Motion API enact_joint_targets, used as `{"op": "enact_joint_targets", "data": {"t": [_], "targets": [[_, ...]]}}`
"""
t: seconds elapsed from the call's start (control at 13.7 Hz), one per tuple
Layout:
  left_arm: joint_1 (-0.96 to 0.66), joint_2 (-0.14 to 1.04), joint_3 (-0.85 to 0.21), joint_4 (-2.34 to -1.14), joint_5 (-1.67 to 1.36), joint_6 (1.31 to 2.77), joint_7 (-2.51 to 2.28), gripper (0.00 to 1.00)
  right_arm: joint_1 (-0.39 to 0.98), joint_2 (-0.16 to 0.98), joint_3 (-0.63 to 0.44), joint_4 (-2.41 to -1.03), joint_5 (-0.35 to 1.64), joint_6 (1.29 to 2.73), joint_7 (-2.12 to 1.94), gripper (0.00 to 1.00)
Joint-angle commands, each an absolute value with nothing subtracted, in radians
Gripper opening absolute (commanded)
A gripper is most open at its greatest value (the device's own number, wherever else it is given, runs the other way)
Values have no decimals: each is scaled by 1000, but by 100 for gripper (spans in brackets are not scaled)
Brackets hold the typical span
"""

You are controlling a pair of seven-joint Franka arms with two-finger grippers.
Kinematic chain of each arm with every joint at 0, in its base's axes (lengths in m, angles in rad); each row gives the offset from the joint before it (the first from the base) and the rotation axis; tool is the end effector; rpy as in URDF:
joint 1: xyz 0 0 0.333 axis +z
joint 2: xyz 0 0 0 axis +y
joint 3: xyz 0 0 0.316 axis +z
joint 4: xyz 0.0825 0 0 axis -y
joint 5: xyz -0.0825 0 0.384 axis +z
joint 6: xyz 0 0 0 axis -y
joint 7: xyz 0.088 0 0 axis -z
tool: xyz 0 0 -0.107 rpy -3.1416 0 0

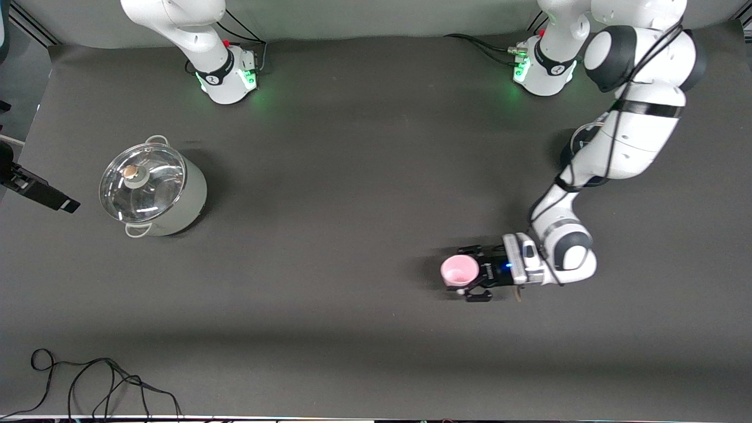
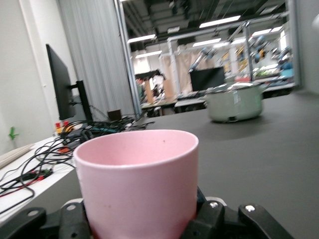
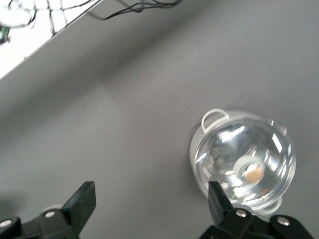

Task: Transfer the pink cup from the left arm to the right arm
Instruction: 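Carry the cup with the left gripper while the right gripper approaches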

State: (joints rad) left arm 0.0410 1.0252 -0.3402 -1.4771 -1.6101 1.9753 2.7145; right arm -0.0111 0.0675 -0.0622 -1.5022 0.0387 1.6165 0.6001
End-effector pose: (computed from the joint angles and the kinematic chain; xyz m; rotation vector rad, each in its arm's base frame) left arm 0.6652 -0.2263 0.1168 1.2305 -1.3038 1.4377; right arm 0.5792 -0.0372 0.6230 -2.9214 1.0236 -0.0562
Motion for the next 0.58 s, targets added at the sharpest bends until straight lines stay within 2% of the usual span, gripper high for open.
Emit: {"op": "enact_joint_targets", "data": {"t": [0.0, 0.29, 0.51], "targets": [[38, 1023, -479, -1447, -1658, 2193, 2746, 0, 3, 60, -55, -1476, 63, 1595, 779, 100], [28, 1023, -742, -1384, -1712, 2620, 2712, 0, 64, 69, -44, -1427, 107, 1566, 893, 100], [-101, 1020, -807, -1257, -1712, 2872, 2578, 0, 197, 95, -43, -1387, 100, 1526, 1016, 100]]}}
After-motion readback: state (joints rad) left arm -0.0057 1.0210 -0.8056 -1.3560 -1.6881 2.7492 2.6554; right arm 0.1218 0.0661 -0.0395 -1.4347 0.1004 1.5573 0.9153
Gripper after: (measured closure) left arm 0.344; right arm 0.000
